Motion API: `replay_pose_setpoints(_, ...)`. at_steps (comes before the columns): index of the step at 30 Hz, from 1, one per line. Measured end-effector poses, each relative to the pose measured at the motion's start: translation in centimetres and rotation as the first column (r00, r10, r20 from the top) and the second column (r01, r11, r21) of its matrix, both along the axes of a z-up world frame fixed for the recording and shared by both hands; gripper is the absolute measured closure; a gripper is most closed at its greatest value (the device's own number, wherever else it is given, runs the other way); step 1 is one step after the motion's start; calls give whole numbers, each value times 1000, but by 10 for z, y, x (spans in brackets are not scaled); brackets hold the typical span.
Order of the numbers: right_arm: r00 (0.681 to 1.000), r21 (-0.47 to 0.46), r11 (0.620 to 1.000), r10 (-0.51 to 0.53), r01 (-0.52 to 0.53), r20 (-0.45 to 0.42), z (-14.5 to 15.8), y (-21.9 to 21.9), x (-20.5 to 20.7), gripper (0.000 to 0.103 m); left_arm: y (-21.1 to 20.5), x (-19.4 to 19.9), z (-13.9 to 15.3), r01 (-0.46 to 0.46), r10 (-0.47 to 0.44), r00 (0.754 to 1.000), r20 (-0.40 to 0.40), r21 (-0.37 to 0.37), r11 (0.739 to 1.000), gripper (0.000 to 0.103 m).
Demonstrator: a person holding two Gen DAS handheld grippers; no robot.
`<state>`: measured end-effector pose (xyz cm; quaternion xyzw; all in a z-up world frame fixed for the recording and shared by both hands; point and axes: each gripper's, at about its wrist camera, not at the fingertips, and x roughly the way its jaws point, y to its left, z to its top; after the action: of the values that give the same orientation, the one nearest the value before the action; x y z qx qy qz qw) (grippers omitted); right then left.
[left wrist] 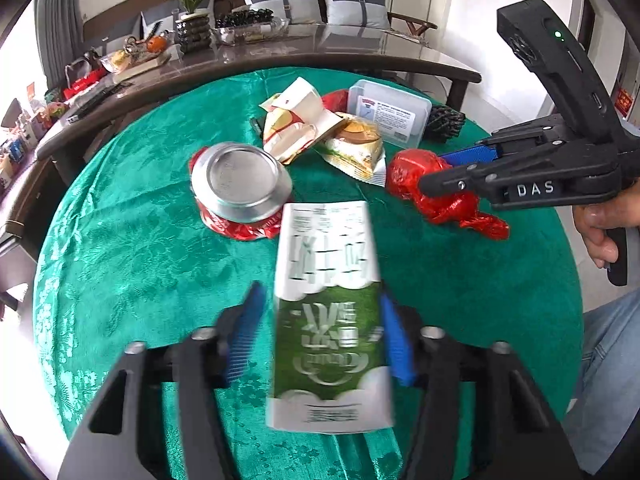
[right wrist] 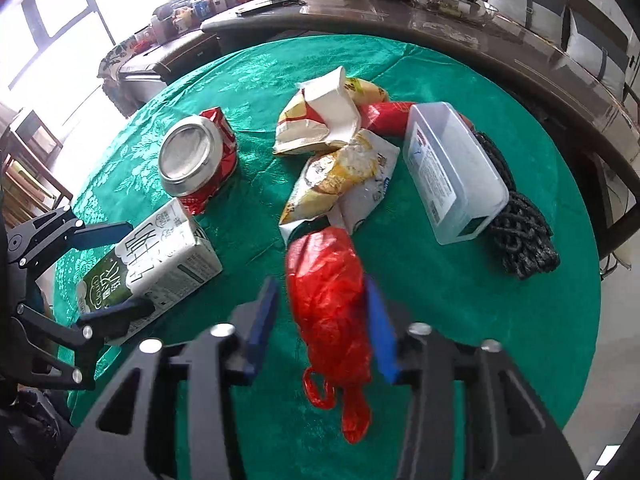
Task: Collect trash
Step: 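Grasp the white-green milk carton with the left tool while the right tool grasps the red plastic bag, then carry the carton and red bag to the blue wastebasket and release both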
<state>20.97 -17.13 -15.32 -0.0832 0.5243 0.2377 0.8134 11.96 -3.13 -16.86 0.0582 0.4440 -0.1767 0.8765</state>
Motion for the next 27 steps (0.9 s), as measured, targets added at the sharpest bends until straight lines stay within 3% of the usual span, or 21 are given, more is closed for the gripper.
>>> replay_pose_setpoints(9, 990, 161, 979, -136, 128, 41, 40, -54, -37, 76, -28, -17, 16, 72, -70, 997, 32, -62, 995, 56)
replay_pose_setpoints(16, 942, 247, 920, -330, 305, 66, 53, -139, -56, 76, -83, -10, 26, 140, -139, 990, 15, -122, 983, 56)
replay_pose_setpoints(22, 860, 254, 843, -505, 474, 71, 50, -234, -82, 76, -157, -8, 35, 237, -236, 971, 26, -148, 960, 56)
replay_pose_setpoints(27, 759, 229, 752, -647, 618, 77, 44, -318, -115, 76, -229, -9, 38, 320, -322, 947, 19, -173, 931, 56)
